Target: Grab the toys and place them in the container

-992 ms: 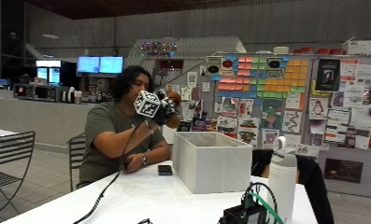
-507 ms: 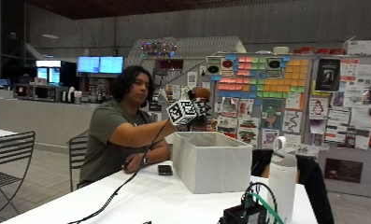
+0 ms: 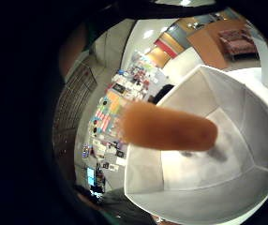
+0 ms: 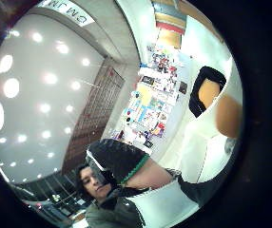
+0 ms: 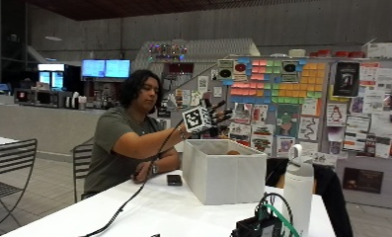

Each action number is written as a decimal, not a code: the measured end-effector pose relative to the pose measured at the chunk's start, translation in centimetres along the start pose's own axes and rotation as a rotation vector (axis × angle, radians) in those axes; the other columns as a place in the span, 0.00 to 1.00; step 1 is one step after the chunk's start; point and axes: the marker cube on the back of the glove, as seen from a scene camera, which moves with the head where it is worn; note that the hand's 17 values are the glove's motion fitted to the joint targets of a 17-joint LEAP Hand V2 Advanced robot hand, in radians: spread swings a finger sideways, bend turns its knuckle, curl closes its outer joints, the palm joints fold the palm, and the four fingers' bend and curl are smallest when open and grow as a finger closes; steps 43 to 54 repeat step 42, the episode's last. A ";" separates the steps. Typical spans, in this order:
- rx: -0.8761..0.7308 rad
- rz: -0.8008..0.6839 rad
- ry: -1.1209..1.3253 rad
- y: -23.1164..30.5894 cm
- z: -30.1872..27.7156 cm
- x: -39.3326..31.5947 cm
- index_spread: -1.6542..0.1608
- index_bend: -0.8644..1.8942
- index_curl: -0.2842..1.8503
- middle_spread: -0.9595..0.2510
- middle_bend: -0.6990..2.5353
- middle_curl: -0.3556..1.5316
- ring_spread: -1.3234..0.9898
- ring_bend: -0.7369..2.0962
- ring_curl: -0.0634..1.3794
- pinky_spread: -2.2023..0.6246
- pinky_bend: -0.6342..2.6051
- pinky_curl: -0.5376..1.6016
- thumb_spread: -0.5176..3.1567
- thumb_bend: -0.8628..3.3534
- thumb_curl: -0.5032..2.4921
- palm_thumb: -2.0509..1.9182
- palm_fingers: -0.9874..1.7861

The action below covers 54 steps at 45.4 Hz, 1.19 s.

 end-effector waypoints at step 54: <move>-0.144 0.113 1.281 22.0 -16.0 13.5 0.69 0.39 0.29 0.68 0.32 0.41 0.46 0.48 0.25 0.78 0.36 0.39 0.41 0.19 0.24 0.49 0.45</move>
